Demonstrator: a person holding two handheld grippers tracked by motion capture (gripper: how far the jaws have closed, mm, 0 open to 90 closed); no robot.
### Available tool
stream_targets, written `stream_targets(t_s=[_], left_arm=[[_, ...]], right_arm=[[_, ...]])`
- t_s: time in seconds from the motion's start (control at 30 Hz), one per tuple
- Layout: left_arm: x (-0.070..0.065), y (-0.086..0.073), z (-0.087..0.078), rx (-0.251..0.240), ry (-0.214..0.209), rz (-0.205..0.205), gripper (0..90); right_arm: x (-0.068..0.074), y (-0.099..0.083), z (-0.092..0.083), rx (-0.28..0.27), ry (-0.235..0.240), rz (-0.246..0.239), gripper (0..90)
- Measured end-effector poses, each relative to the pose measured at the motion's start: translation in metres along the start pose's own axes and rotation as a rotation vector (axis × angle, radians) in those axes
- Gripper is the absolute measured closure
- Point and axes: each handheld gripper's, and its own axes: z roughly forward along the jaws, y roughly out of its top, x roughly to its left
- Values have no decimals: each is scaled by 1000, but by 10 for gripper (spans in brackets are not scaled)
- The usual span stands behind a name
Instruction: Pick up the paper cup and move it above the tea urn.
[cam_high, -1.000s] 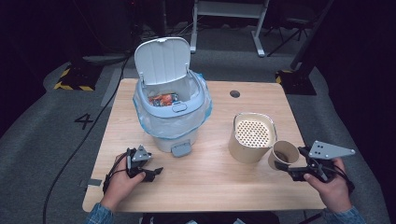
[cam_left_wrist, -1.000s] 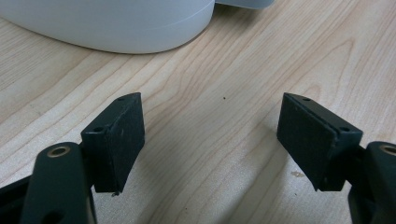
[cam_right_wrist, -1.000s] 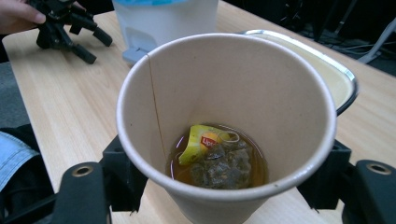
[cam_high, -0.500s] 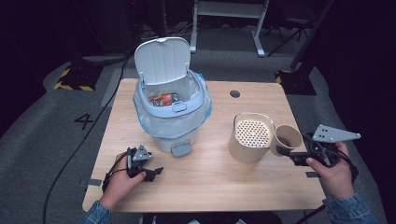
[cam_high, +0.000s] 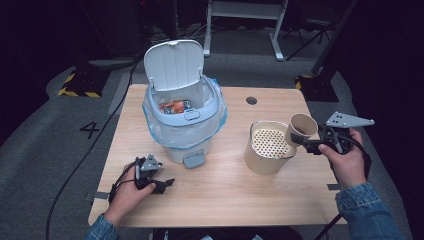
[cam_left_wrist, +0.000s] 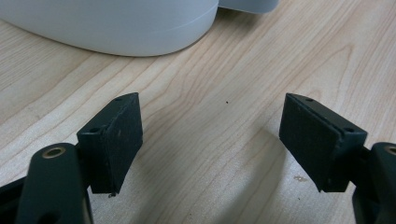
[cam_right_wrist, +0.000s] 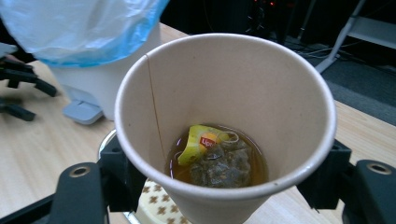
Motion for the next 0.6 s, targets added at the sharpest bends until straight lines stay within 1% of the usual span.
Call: stream_targets(t_s=[0.07,0.13,0.2,0.33,0.4,0.5,0.6], left_arm=[[0,0,0,0,4,2,221],[-2,1,2,9,19,21,220],[-2,1,2,9,20,22,215],[-2,2,2,11,24,24,213],[-2,2,2,10,25,25,213],[-2,2,2,10,27,22,213],[-2,2,2,9,25,19,213]], right_arm=[[-4,1,5,4,-10,2,295],[-7,2,10,0,-20,3,295],[-9,4,14,1,-28,-4,295],[-11,8,20,14,-33,-32,295],[-12,11,25,27,-41,-56,296],[-14,12,30,39,-43,-79,297],[-15,11,36,59,-41,-88,297]])
